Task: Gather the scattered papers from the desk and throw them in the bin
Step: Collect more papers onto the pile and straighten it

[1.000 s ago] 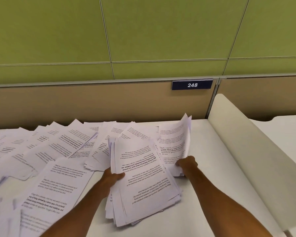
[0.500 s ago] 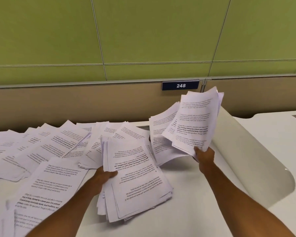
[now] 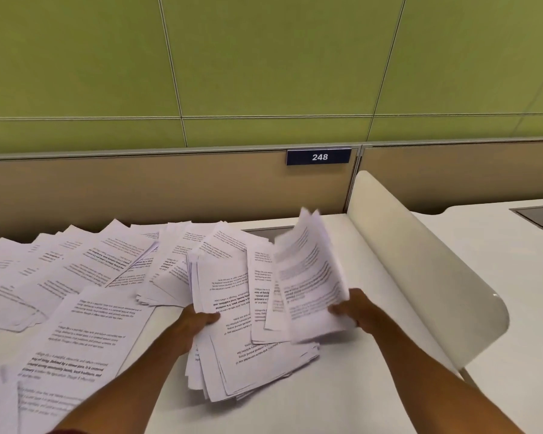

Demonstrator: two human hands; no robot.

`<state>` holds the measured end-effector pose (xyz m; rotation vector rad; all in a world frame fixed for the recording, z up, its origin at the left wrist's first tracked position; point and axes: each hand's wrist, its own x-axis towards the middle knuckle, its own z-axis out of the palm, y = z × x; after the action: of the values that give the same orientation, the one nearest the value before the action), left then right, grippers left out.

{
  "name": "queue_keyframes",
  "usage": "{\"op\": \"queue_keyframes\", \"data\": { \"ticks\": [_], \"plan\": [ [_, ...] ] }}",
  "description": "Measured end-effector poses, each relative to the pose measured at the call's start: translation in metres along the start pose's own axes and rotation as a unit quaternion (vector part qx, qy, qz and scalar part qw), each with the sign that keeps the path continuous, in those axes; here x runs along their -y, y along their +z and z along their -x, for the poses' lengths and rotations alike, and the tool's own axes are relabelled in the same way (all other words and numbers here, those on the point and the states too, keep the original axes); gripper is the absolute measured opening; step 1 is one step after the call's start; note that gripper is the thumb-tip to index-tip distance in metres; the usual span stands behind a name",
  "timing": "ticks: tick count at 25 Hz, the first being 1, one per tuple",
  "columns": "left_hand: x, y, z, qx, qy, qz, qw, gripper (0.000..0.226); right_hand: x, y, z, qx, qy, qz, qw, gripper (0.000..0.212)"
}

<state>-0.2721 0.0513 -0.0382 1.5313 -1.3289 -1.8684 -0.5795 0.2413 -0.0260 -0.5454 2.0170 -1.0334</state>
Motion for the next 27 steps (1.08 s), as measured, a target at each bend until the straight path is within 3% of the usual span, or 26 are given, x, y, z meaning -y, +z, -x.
{"op": "queue_keyframes", "data": {
  "ticks": [5,11,13,15,17,19,20,24,27],
  "plan": [
    [0.007,0.010,0.010,0.025,0.024,0.042,0.999,0.045,-0.009,0.019,-0.006,0.107,0.025,0.070,0.991,0.102],
    [0.016,0.017,0.011,0.022,0.032,0.040,0.998,0.045,0.003,0.029,0.009,0.208,-0.030,0.189,0.959,0.101],
    [0.018,0.015,0.009,0.009,0.034,0.020,0.999,0.045,0.001,0.032,0.009,0.181,-0.033,0.212,0.960,0.110],
    [0.020,0.014,0.007,0.007,0.031,0.014,0.999,0.045,0.004,0.038,0.010,0.092,-0.030,0.200,0.975,0.113],
    [0.021,0.014,0.007,0.013,0.021,0.029,0.999,0.039,0.010,0.046,0.010,0.042,-0.045,0.243,0.968,0.091],
    [0.021,0.015,0.007,0.015,0.018,0.051,0.998,0.032,0.014,0.052,0.008,0.035,-0.055,0.322,0.944,0.060],
    [0.020,0.016,0.009,0.016,0.022,0.061,0.998,0.032,0.018,0.055,0.009,0.038,-0.054,0.351,0.934,0.055],
    [0.019,0.013,0.015,0.037,0.060,0.039,0.997,0.043,0.026,0.054,0.001,0.066,-0.046,0.400,0.913,0.076],
    [0.012,0.009,0.022,0.051,0.112,0.038,0.992,0.037,0.036,0.050,0.005,0.055,-0.083,0.258,0.961,0.069]
  ]
}}
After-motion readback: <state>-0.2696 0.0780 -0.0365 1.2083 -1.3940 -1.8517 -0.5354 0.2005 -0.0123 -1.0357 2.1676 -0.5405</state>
